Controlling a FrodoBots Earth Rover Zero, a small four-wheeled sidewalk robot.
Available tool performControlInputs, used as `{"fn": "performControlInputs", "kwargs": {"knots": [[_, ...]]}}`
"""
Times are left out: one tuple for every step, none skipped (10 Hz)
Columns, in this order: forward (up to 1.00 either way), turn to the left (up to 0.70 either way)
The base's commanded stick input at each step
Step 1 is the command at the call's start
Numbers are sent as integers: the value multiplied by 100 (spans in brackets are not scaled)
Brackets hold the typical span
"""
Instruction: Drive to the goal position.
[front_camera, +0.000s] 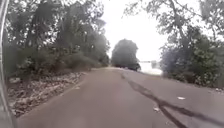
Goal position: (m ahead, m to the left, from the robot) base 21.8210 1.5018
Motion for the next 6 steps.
{"fn": "performControlInputs", "kwargs": {"knots": [[70,12],[70,28],[70,33],[70,29],[70,13],[70,0]]}}
